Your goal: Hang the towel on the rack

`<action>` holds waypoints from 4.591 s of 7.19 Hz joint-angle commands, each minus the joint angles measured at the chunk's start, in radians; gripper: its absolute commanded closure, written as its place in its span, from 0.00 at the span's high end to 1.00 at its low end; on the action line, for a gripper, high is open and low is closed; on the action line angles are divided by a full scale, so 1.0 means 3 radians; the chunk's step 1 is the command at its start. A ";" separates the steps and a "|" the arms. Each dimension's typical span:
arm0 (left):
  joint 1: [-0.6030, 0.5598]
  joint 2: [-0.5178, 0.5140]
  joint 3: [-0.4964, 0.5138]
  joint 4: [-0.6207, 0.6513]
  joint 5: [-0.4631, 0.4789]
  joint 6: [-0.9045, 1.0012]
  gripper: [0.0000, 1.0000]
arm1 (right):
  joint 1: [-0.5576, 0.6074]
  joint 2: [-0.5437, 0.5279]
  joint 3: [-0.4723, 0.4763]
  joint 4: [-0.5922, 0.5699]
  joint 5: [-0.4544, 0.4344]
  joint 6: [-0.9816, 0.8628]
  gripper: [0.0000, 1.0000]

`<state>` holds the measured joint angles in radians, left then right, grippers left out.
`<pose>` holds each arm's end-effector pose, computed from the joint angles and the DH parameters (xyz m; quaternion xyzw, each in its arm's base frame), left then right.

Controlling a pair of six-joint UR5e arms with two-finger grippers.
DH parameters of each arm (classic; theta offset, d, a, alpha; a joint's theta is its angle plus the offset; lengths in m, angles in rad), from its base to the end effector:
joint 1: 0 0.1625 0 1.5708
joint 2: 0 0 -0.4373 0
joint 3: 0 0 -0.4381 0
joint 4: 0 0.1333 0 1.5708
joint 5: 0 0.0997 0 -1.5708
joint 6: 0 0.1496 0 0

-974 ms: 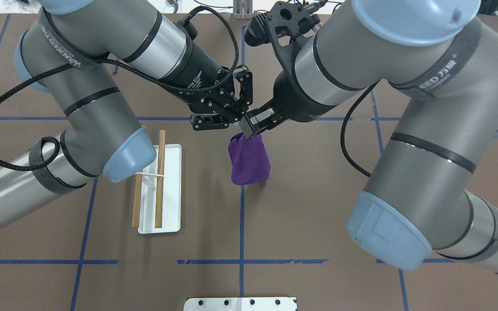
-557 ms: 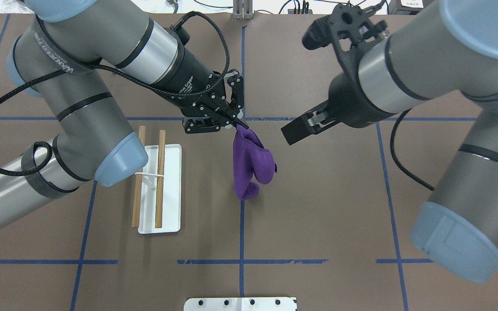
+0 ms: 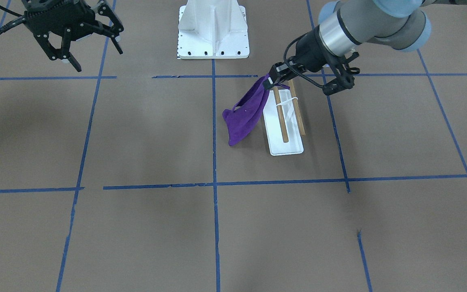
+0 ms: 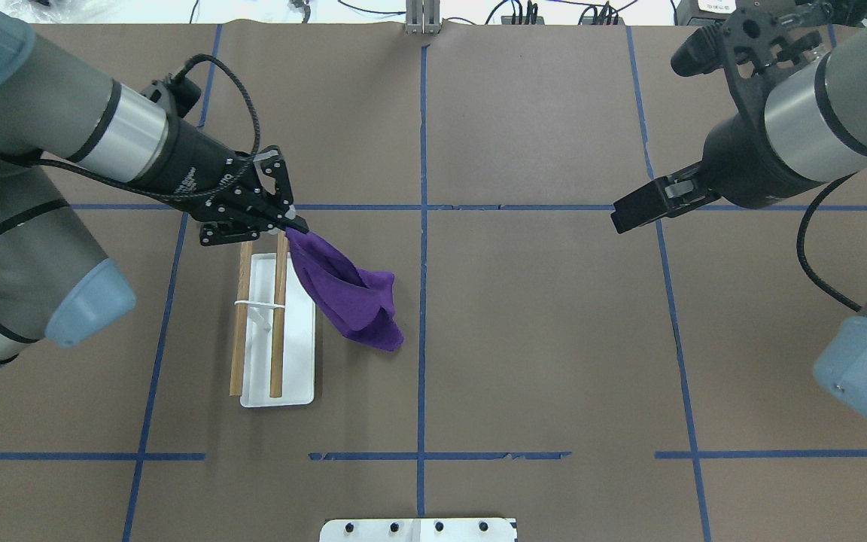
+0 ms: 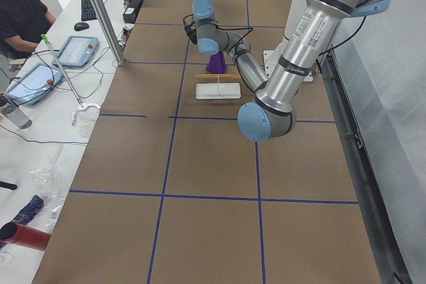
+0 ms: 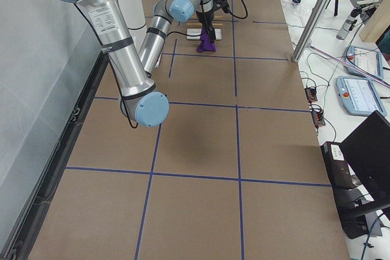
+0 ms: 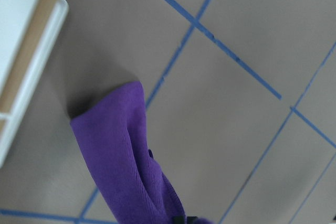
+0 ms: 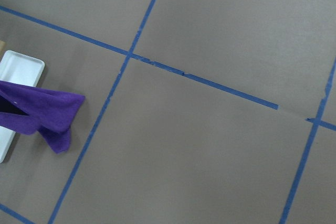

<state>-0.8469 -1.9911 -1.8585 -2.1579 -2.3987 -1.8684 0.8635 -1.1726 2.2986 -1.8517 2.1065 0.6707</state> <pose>0.4037 -0.4916 0.2084 -0.1590 0.6186 -0.1914 0.7453 -0.2949 -0.4326 0.1809 0.1518 -0.4377 -0.1246 0.8774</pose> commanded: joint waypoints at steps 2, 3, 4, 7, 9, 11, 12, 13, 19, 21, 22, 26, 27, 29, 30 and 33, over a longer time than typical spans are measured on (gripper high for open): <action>-0.0280 0.0964 -0.0130 -0.0419 0.0004 0.0572 0.00 | 0.0220 -0.0167 -0.0130 -0.0015 -0.0011 0.0019 1.00; -0.0306 0.1179 -0.0120 -0.0654 0.0004 0.0578 0.00 | 0.0251 -0.0172 -0.0135 -0.0020 -0.0012 0.0019 1.00; -0.0327 0.1318 -0.0120 -0.0818 -0.0001 0.0578 0.00 | 0.0251 -0.0177 -0.0150 -0.0020 -0.0012 0.0019 1.00; -0.0403 0.1400 -0.0069 -0.0845 0.0004 0.0583 0.00 | 0.0266 -0.0177 -0.0207 -0.0020 -0.0017 0.0019 1.00; -0.0414 0.1538 -0.0059 -0.0845 0.0004 0.0822 0.00 | 0.0282 -0.0187 -0.0207 -0.0020 -0.0012 0.0014 1.00; -0.0393 0.1518 0.0104 -0.0845 0.0100 0.0828 0.99 | 0.0292 -0.0207 -0.0202 -0.0020 -0.0022 0.0014 1.00; -0.0393 0.1539 0.0145 -0.0850 0.0167 0.0849 1.00 | 0.0368 -0.0329 -0.0212 -0.0020 -0.0017 -0.0011 1.00; -0.0409 0.1549 0.0161 -0.0886 0.0167 0.0859 1.00 | 0.0475 -0.0421 -0.0273 -0.0015 0.0004 -0.0047 1.00; -0.1311 0.2091 0.0380 -0.0790 0.0147 0.4129 1.00 | 0.2196 -0.0786 -0.1875 0.0006 0.0658 -0.2044 1.00; -0.2000 0.2046 0.0381 0.0268 0.0172 0.5606 1.00 | 0.2407 -0.0770 -0.2347 0.0006 0.0602 -0.2708 1.00; -0.2191 0.1903 0.0376 0.0755 0.0177 0.6090 1.00 | 0.2490 -0.0760 -0.2425 0.0001 0.0602 -0.2833 1.00; -0.2382 0.1717 0.0095 0.2243 0.0152 0.6305 1.00 | 0.2629 -0.0918 -0.2472 0.0016 0.0612 -0.2808 1.00; -0.2377 0.1839 0.0095 0.2233 0.0147 0.6310 1.00 | 0.2629 -0.0974 -0.2457 0.0062 0.0612 -0.2793 1.00; -0.2372 0.1881 0.0090 0.2213 0.0152 0.6310 1.00 | 0.2568 -0.0970 -0.2391 0.0123 0.0628 -0.2580 1.00; -0.2372 0.1887 0.0120 0.2202 0.0147 0.6305 1.00 | 0.2491 -0.0980 -0.2319 0.0123 0.0628 -0.2467 1.00; -0.2377 0.1892 0.0105 0.2197 0.0132 0.6305 1.00 | 0.2414 -0.0980 -0.2298 0.0123 0.0638 -0.2461 1.00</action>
<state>-1.5594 -1.4225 -1.8245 -1.4980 -2.3570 0.0225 1.5952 -1.4663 1.6036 -1.8148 2.2965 -0.0703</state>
